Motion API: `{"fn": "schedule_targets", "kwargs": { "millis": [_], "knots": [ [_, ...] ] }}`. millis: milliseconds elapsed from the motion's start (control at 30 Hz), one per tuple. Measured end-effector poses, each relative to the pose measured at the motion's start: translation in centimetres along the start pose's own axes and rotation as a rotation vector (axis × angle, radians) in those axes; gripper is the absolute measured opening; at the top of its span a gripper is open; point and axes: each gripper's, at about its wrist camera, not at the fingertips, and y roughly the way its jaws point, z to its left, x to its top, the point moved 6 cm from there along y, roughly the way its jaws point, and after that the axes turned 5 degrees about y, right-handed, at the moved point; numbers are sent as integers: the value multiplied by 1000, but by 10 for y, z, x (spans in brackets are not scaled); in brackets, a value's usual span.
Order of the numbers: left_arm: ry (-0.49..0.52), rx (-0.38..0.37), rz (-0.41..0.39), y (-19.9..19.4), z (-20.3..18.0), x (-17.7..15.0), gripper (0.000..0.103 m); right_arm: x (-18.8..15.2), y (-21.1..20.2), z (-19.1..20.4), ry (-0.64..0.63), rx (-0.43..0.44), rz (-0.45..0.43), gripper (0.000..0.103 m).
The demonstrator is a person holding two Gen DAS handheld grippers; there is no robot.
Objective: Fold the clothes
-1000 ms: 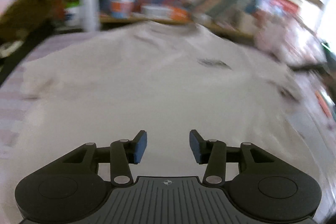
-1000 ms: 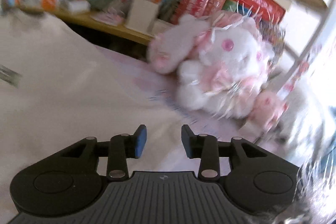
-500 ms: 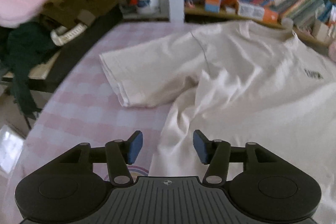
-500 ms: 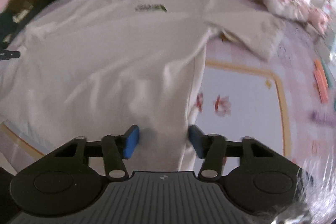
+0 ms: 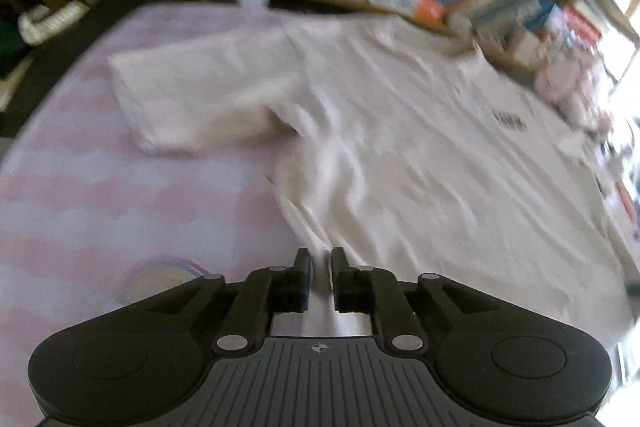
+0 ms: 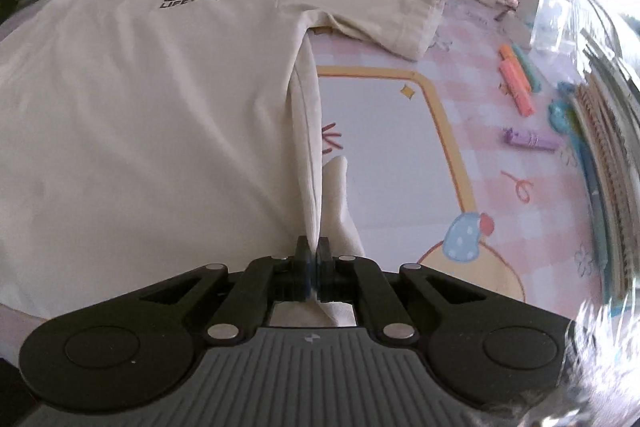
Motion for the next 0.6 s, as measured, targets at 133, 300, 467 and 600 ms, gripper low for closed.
{"fn": "schedule_targets", "kwargs": {
  "millis": [133, 300, 467, 600],
  "knots": [
    [-107, 136, -79, 6, 53, 28, 50, 1, 0, 8, -21, -15, 2, 6],
    [-375, 161, -55, 40, 99, 44, 51, -2, -1, 7, -30, -35, -6, 6],
    [-472, 144, -74, 59, 106, 51, 5, -1, 0, 9, -37, -41, -6, 6],
    [-395, 232, -86, 70, 119, 71, 4, 0, 1, 11, -39, -43, -5, 7]
  ]
}}
